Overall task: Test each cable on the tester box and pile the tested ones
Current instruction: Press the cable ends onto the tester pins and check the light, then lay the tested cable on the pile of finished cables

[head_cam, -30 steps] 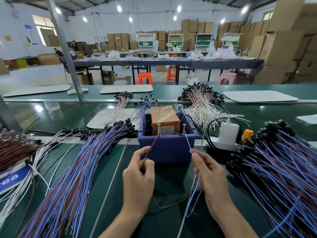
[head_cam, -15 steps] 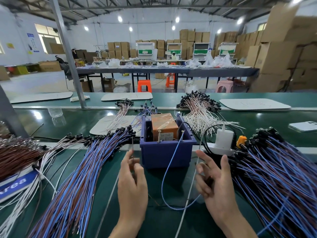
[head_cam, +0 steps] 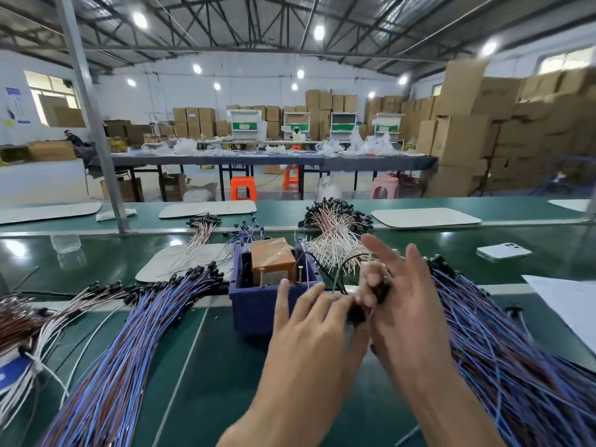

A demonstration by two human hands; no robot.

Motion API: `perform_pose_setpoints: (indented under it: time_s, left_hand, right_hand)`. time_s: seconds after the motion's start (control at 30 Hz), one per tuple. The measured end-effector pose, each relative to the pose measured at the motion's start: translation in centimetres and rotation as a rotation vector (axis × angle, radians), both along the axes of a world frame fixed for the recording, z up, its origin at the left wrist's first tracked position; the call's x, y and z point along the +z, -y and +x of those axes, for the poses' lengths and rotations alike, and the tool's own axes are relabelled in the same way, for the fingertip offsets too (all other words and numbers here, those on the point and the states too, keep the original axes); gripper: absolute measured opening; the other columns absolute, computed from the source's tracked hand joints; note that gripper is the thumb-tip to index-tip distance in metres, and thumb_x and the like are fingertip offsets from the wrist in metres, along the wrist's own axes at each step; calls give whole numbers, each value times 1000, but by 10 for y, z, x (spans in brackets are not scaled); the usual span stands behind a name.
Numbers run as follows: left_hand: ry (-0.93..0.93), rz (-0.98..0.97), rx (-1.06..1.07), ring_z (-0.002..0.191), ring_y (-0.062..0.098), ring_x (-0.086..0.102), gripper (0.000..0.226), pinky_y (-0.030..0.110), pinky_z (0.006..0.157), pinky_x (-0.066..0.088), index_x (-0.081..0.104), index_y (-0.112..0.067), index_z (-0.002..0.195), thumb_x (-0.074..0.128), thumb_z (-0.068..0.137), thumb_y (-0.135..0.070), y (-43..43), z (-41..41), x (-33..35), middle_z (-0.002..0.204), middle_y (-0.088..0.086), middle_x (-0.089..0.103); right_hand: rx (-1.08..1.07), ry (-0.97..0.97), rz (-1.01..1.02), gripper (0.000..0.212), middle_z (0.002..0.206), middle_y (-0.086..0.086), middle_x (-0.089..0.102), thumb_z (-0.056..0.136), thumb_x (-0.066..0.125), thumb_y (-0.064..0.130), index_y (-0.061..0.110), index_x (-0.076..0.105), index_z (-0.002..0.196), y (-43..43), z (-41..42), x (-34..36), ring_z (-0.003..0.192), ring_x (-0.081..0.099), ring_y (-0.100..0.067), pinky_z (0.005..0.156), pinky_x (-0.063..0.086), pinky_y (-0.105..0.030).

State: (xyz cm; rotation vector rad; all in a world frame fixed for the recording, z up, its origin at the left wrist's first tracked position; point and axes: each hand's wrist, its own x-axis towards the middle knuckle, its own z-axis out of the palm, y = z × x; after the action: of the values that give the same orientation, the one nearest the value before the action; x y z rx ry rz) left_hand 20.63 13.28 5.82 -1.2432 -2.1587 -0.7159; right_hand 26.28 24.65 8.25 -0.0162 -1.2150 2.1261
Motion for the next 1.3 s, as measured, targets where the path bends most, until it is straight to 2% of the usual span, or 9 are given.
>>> perform_pose_setpoints:
  time_s: [0.1,0.2,0.4,0.5,0.57,0.67,0.87,0.97,1.3]
  left_hand:
    - [106,-137,-158,116,9,57,55,39,121,12,71,-28,100,22,99,-53,-17,13,29,108,-15,69]
    - [175,-31,-378,100,14,57,36,34,96,44,67,-23,105,38,104,-45,-30,24,56,106,-9,60]
    - [424,284,-675,69,2,62,12,15,61,48,66,-26,100,55,102,-30,-65,40,111,82,-14,67]
    - [692,467,-740,53,4,64,12,16,48,47,63,-19,96,54,103,-23,-90,32,131,69,-13,69]
    - [777,544,-703,48,10,64,13,19,44,47,60,-13,96,53,103,-20,-104,19,133,67,-7,68]
    - [900,572,-596,48,13,64,14,24,45,48,59,-8,95,53,102,-18,-131,3,119,71,-1,67]
    - [1040,283,-389,51,12,66,19,26,49,54,62,-7,89,53,103,-16,-179,-7,58,76,7,72]
    - [857,-76,-303,61,21,72,36,34,73,57,66,-8,82,54,104,-33,-196,-5,23,71,6,73]
    - [652,-292,-424,54,8,67,35,27,55,51,61,-22,79,49,103,-45,-160,-37,-19,69,-5,71]
  right_hand:
    - [-169,-8,130,48,67,8,43,92,49,56,20,75,110,-1,18,34,58,37,-10,65,32,-27]
    - [-310,-41,313,42,69,8,50,92,49,58,30,75,110,-7,39,61,62,45,-9,70,37,-27]
    - [-487,124,570,62,128,18,66,79,52,79,51,54,134,-40,74,83,118,62,-2,109,40,-40]
    - [-440,242,648,26,104,12,75,100,53,42,42,67,121,-50,87,69,86,72,-6,81,56,-24]
    - [-430,302,639,27,78,10,70,105,49,21,37,69,114,-58,94,58,55,58,-9,51,45,-14]
    - [-549,461,734,27,65,8,58,106,46,21,39,66,110,-81,114,43,46,40,-7,43,32,-17]
    - [-793,1096,1203,21,83,12,70,105,44,41,37,64,111,-118,145,10,75,64,-10,69,53,-31]
    - [-837,1338,1315,27,111,14,67,106,37,44,40,58,123,-124,149,-7,99,61,-11,78,48,-29]
    - [-936,982,1367,31,120,16,58,100,46,38,37,59,128,-88,98,-53,111,52,-9,93,41,-29]
